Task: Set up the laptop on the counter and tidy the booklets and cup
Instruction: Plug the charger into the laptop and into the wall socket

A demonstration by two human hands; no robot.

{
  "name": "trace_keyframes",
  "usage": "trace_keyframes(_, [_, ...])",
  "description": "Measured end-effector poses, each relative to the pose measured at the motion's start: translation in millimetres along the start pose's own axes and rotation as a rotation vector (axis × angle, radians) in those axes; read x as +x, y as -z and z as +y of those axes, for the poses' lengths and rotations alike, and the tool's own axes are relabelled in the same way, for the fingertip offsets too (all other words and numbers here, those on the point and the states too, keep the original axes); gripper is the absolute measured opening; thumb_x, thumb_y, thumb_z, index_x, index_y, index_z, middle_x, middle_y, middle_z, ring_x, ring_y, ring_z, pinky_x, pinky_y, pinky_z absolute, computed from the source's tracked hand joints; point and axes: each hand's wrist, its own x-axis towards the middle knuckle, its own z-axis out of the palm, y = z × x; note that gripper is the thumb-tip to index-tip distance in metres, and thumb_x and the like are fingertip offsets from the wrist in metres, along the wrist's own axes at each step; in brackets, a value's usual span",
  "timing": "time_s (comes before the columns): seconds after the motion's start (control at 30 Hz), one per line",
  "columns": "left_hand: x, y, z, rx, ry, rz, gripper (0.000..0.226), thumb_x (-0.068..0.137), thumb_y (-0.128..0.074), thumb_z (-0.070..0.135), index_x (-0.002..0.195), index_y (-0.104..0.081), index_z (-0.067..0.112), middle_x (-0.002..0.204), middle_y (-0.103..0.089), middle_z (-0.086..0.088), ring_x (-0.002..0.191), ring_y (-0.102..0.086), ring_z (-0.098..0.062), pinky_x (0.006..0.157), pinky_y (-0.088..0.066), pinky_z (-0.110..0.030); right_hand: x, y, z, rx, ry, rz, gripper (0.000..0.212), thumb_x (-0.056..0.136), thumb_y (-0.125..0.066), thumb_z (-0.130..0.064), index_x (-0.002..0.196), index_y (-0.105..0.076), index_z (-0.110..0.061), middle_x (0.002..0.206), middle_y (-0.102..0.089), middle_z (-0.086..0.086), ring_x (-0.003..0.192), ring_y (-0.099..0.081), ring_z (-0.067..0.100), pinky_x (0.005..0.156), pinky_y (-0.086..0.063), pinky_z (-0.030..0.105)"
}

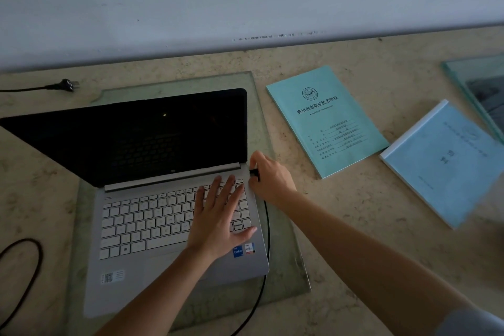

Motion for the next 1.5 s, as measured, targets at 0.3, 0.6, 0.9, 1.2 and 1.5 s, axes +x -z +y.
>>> trace_keyframes(0.3, [0.7, -2.1, -0.2, -0.010, 0.011, -0.031, 0.095, 0.075, -0.032, 0.081, 0.149, -0.019, 0.022, 0.158, -0.015, -0.004, 0.145, -0.012, -0.030, 0.115, -0.015, -0.055, -1.0, 1.5, 1.1, -0.008, 0.018, -0.018, 0.026, 0.082, -0.057, -0.012, 0.106, -0.047, -0.016, 0.100, -0.061, 0.002, 0.081, -0.062, 0.024, 0.067, -0.056, 0.039])
trace_keyframes(0.6, [-9.6, 22.1, -21.0, -0.003, 0.019, -0.062, 0.091, 0.075, -0.023, 0.078, 0.147, 0.012, 0.034, 0.156, 0.021, 0.003, 0.142, 0.025, -0.019, 0.115, 0.015, -0.043, -37.8, 16.4, 8.5, -0.017, 0.120, 0.007, 0.038, 0.089, -0.056, -0.029, 0.126, -0.049, -0.024, 0.125, -0.056, 0.000, 0.103, -0.060, 0.019, 0.081, -0.054, 0.031])
trace_keyframes(0.9, [-80.2, 94.9, -21.4, -0.031, 0.219, 0.261, 0.086, 0.078, -0.027, 0.080, 0.149, -0.009, 0.034, 0.159, -0.002, 0.007, 0.146, 0.007, -0.017, 0.116, 0.006, -0.042, -86.9, 38.9, -44.9, -0.171, 0.465, 0.060, 0.081, 0.085, -0.046, -0.063, 0.148, -0.002, -0.038, 0.161, 0.003, -0.009, 0.143, 0.016, 0.011, 0.116, 0.000, 0.039])
trace_keyframes(1.2, [-218.1, 125.9, -61.4, 0.039, 0.570, 0.315, 0.088, 0.075, -0.027, 0.079, 0.144, -0.032, 0.024, 0.152, -0.033, -0.002, 0.143, -0.024, -0.027, 0.114, -0.021, -0.053, -116.5, 1.4, -155.6, -0.136, 0.698, 0.008, 0.084, 0.082, -0.043, -0.069, 0.148, 0.000, -0.039, 0.160, 0.005, -0.011, 0.145, 0.015, 0.010, 0.117, 0.001, 0.038])
trace_keyframes(1.5, [-366.3, 132.8, -113.3, 0.011, 0.636, 0.410, 0.089, 0.075, -0.020, 0.082, 0.143, -0.033, 0.025, 0.152, -0.033, 0.002, 0.144, -0.015, -0.020, 0.117, -0.009, -0.045, -186.5, -47.6, -257.2, -0.247, 0.757, -0.025, 0.086, 0.082, -0.050, -0.062, 0.149, -0.003, -0.036, 0.161, 0.003, -0.008, 0.147, 0.010, 0.015, 0.116, 0.005, 0.041])
